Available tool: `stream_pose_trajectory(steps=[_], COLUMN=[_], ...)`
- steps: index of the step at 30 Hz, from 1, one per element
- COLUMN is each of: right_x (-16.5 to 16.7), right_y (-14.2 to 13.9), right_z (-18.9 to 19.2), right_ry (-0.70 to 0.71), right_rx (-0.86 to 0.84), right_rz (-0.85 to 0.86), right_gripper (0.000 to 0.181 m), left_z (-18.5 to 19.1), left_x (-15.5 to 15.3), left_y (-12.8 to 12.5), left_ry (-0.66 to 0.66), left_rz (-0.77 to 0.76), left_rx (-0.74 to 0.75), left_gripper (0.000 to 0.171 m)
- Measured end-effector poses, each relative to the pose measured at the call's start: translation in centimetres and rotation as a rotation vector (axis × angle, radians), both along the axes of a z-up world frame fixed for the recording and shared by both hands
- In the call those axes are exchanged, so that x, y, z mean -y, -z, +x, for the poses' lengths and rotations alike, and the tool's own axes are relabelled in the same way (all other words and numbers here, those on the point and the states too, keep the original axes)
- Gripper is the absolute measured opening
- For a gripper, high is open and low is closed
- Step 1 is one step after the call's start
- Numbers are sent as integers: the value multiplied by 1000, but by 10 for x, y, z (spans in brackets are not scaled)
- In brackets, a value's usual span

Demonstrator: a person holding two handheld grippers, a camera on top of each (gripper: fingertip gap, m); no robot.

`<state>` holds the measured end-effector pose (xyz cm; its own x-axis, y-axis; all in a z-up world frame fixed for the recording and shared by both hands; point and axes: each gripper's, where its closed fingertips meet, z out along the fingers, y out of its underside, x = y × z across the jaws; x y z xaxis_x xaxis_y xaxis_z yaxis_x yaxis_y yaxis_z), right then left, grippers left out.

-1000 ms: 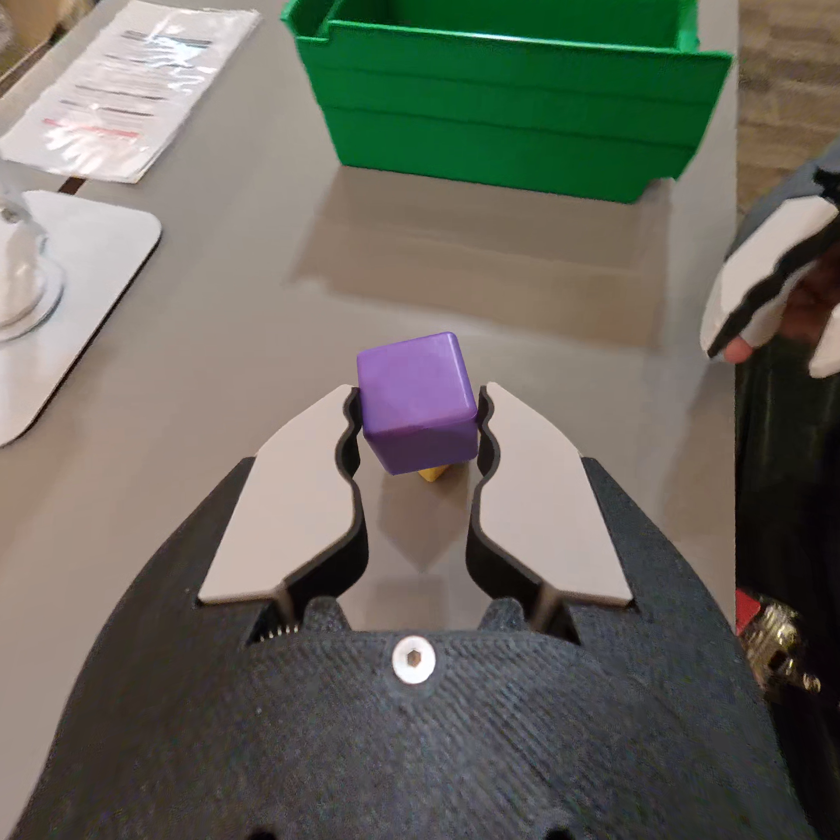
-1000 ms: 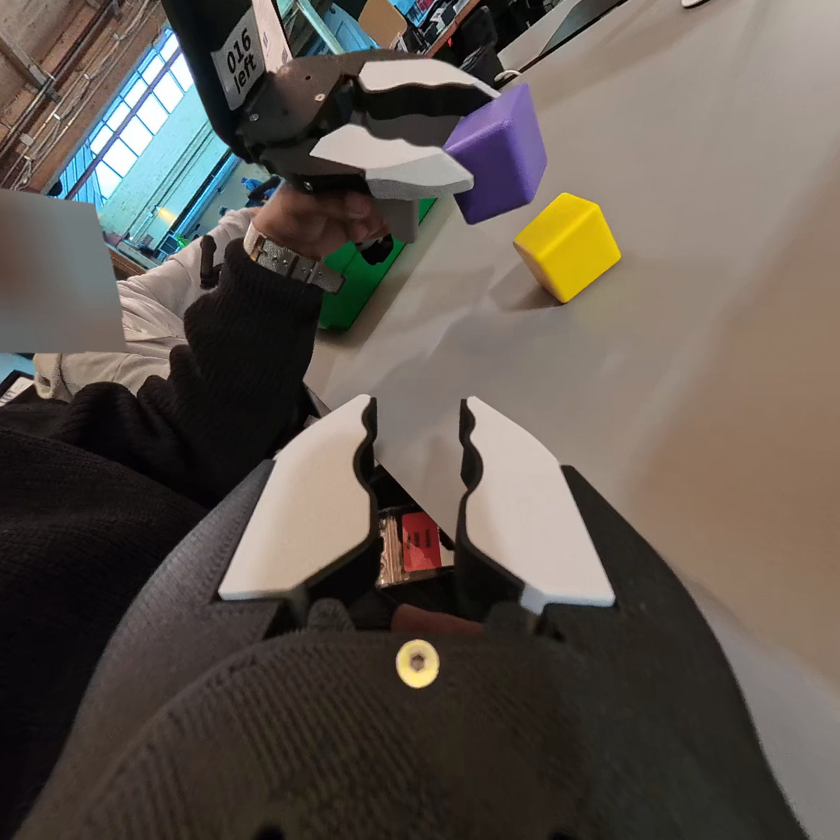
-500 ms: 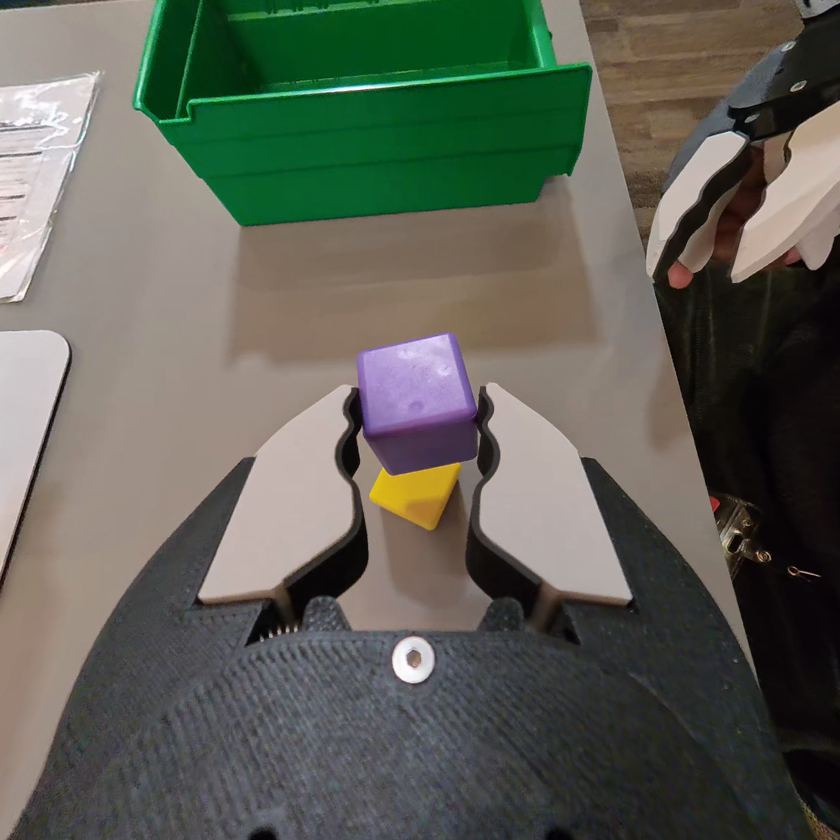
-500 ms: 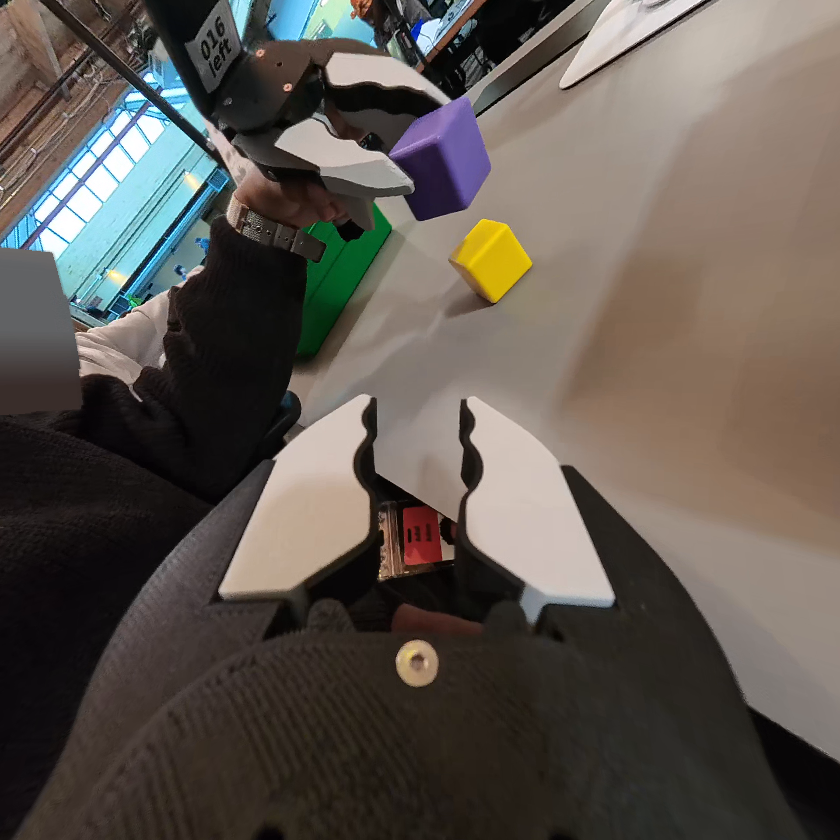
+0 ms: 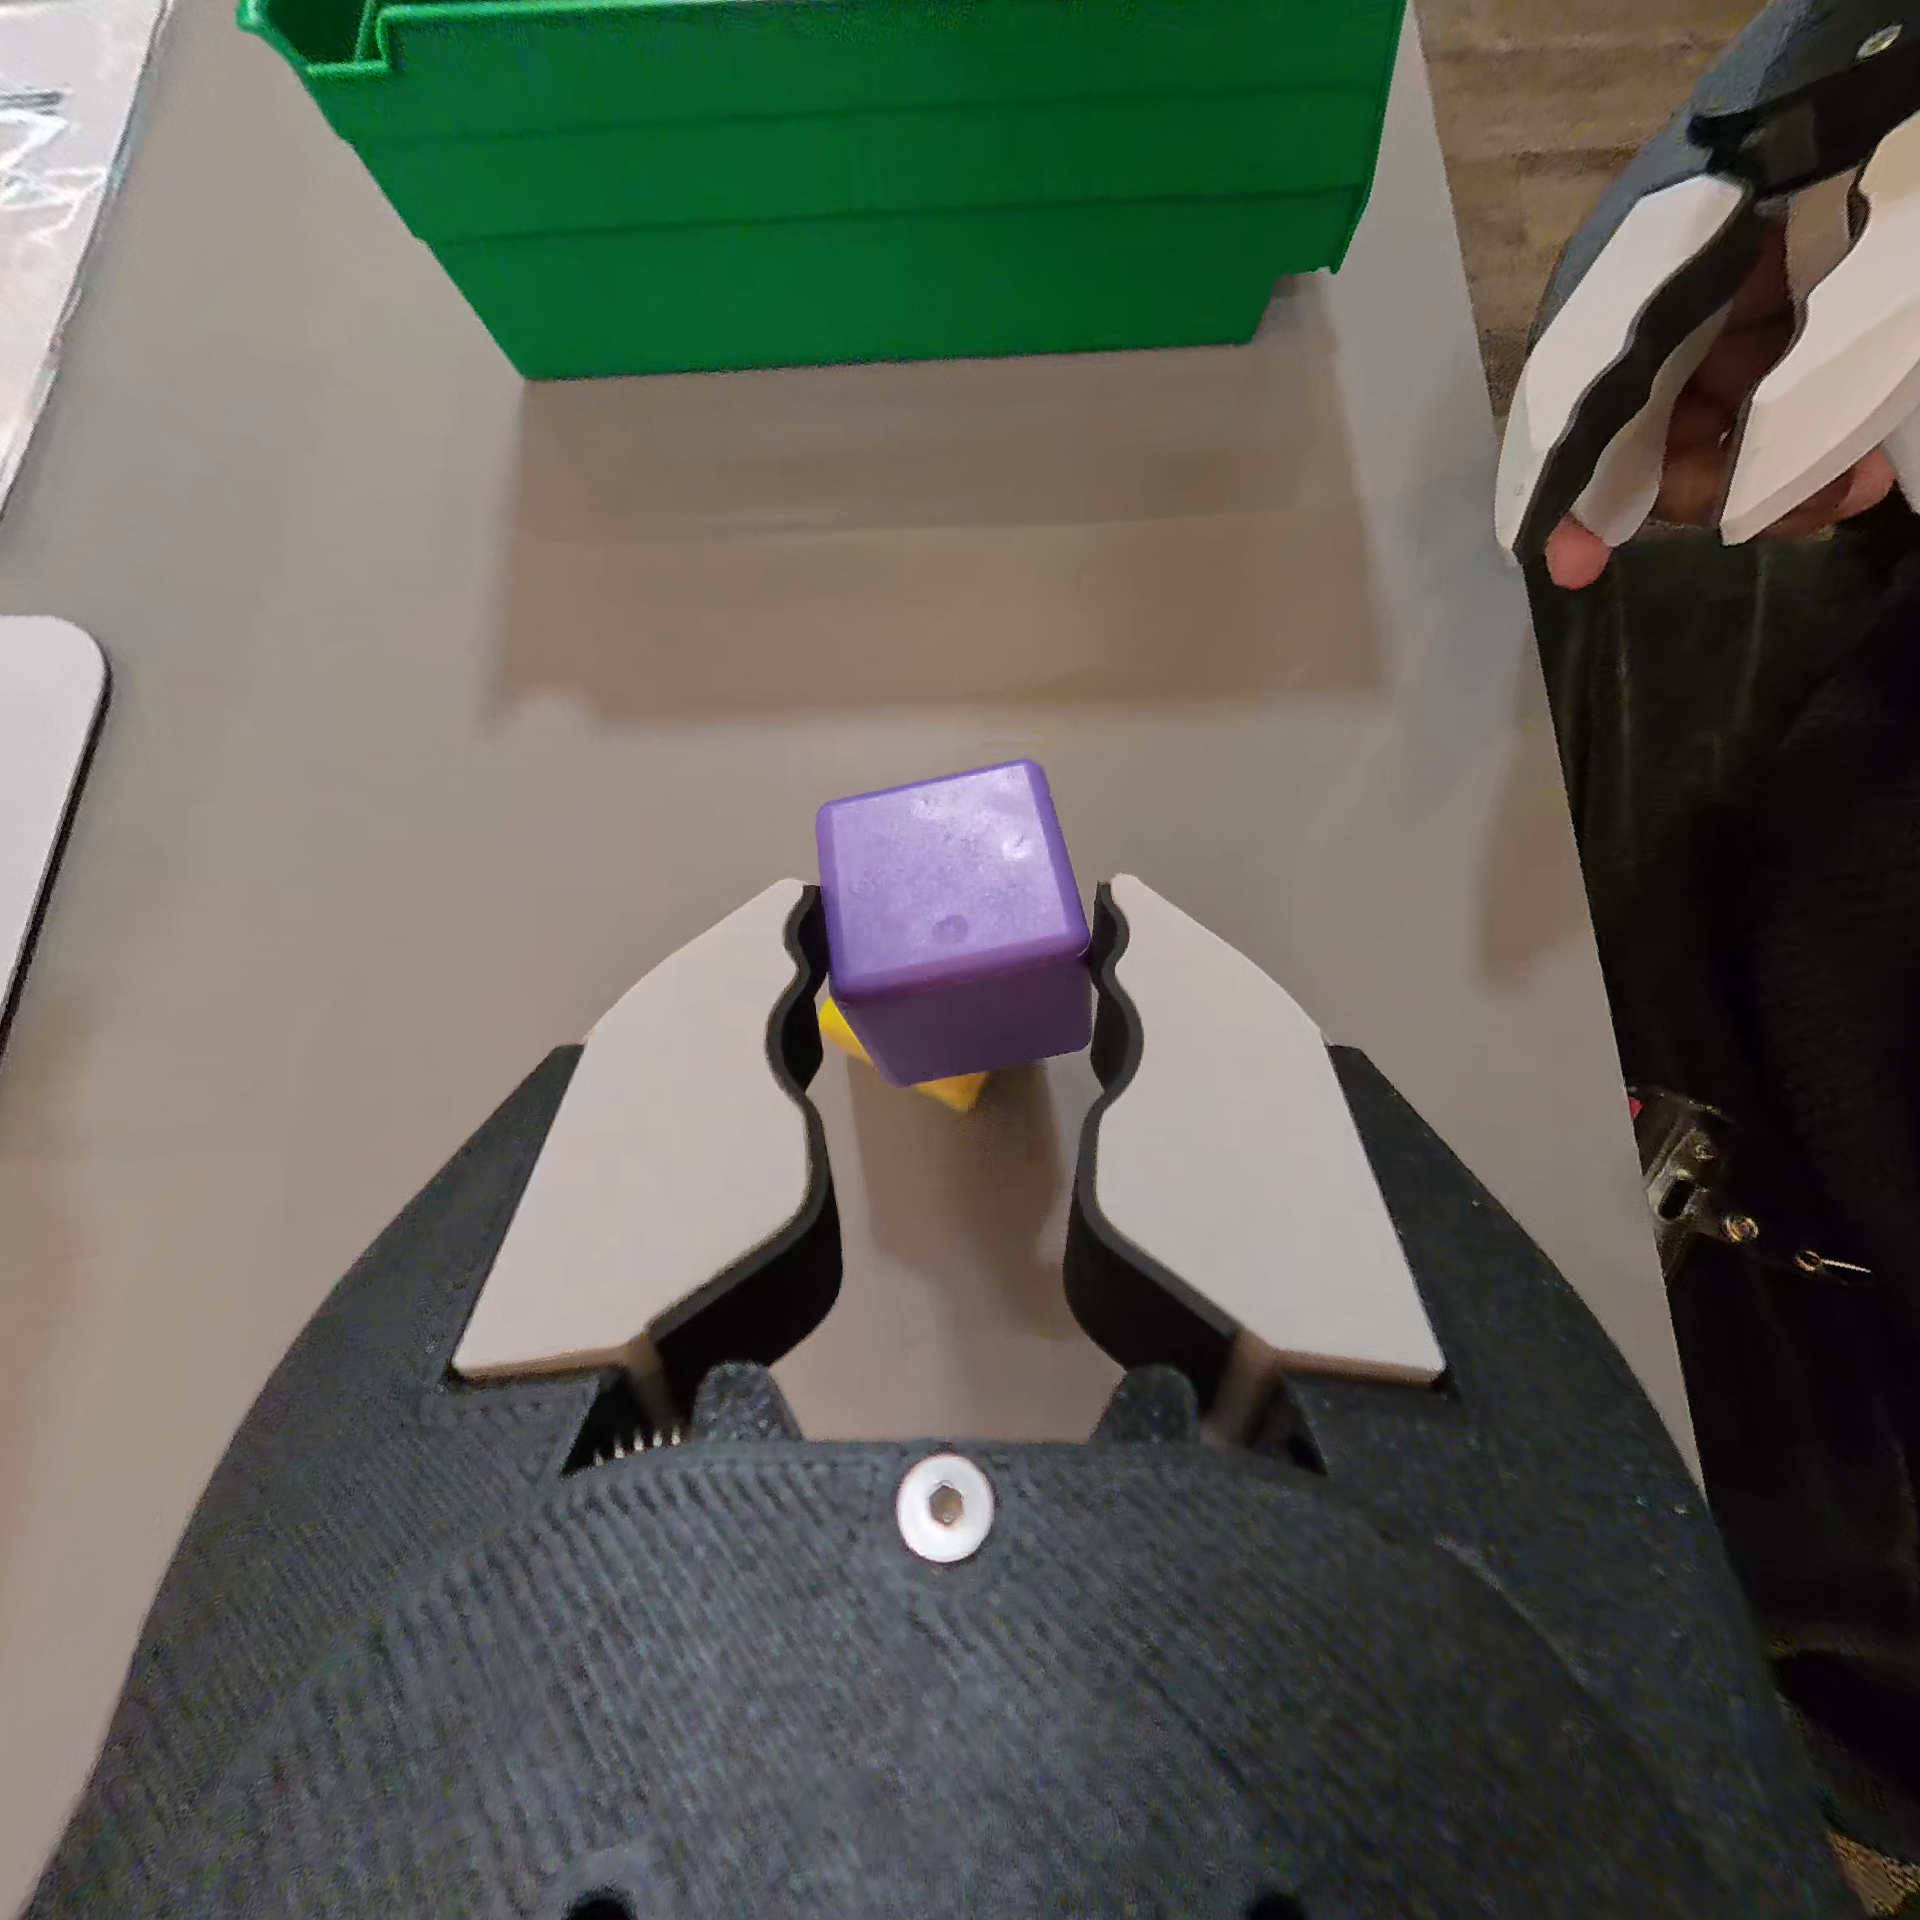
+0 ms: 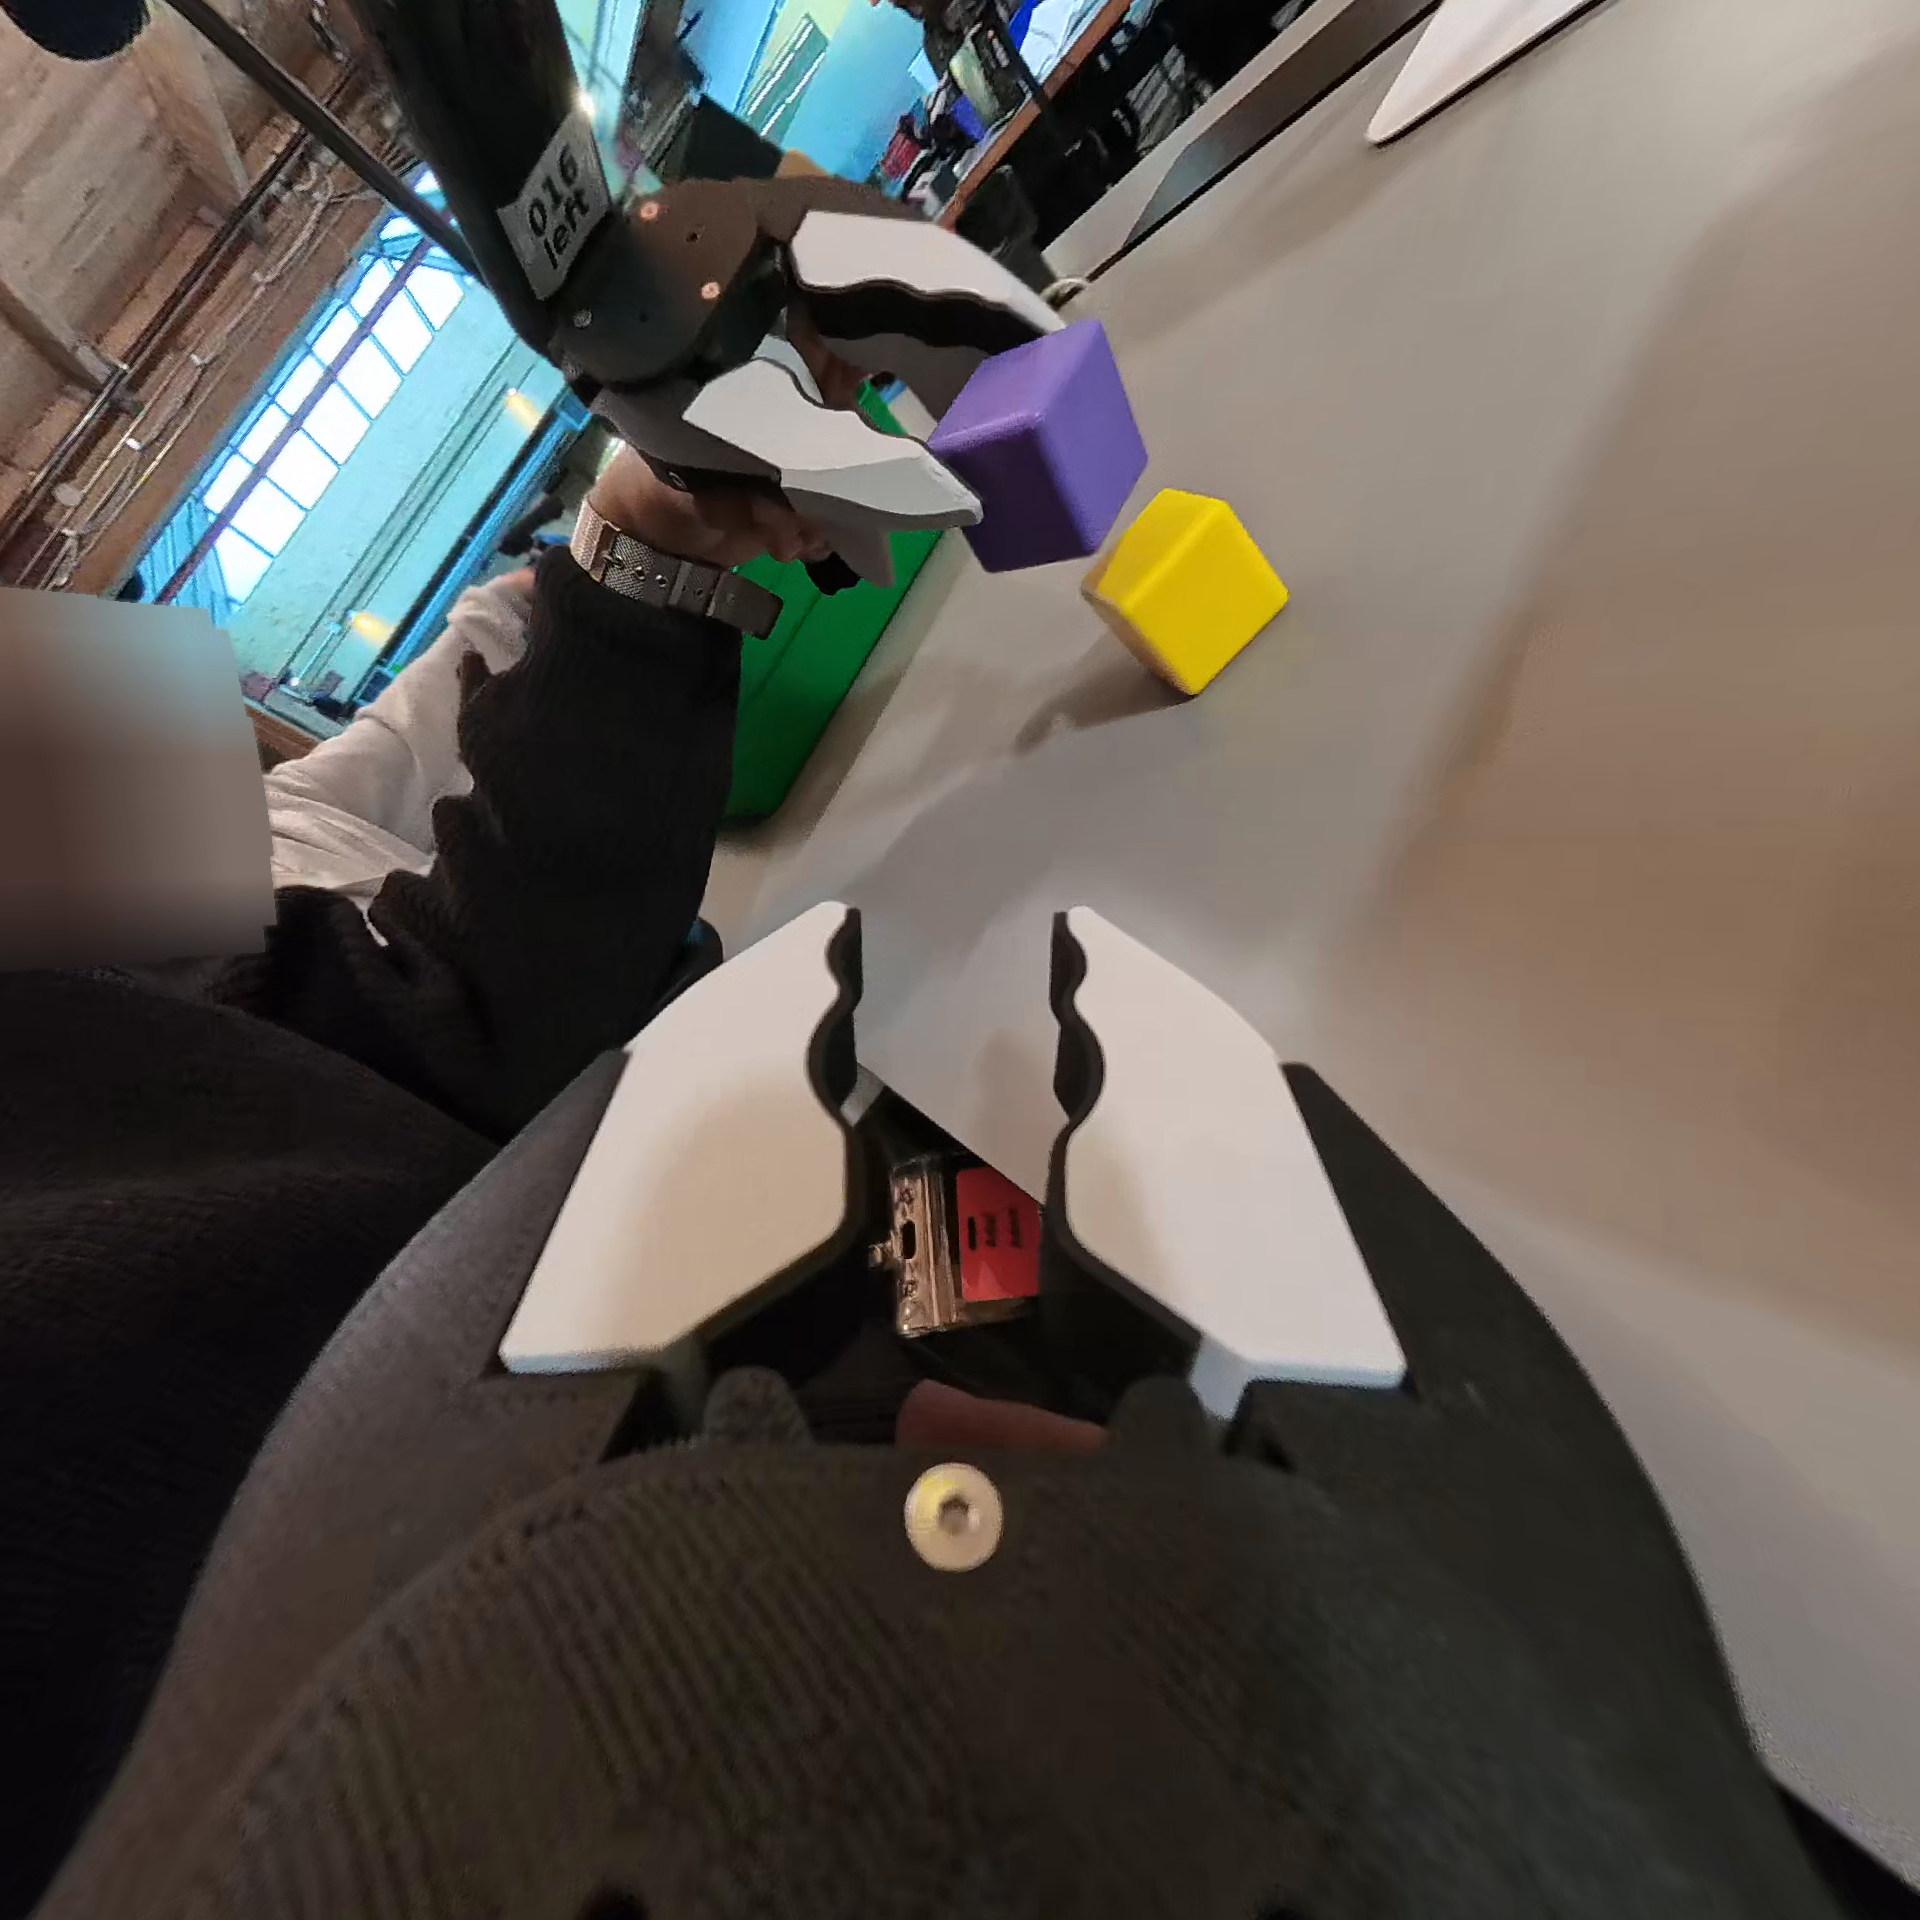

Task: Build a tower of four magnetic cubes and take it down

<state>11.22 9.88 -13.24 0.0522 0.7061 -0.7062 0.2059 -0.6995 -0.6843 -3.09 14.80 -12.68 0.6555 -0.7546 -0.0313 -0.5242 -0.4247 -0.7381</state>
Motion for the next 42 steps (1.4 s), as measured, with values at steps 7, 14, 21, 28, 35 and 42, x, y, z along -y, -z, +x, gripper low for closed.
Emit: stream_pose_trajectory(steps=[7, 14, 21, 28, 35, 42], right_x=[10, 27, 46, 57, 61, 57], right_y=[-2, -3, -2, -2, -1, 0], right_z=[-19, -42, -62, -71, -73, -68], right_ry=[-84, -193, -302, -357, -366, -341], right_rx=[-11, -10, -4, -1, 6, 9], right_rz=[-15, -19, -12, -8, 5, 10], right_gripper=[35, 35, 35, 35, 35, 35], left_z=[-18, -30, -45, -53, -53, -45], left_x=[23, 53, 82, 99, 101, 93], left_y=[-9, 2, 5, 3, 4, 2], left_ry=[-77, -137, -218, -266, -265, -230], left_rz=[23, 7, 8, 15, 9, 12], left_rx=[29, 12, 14, 29, 29, 28], left_gripper=[52, 53, 52, 52, 52, 52])
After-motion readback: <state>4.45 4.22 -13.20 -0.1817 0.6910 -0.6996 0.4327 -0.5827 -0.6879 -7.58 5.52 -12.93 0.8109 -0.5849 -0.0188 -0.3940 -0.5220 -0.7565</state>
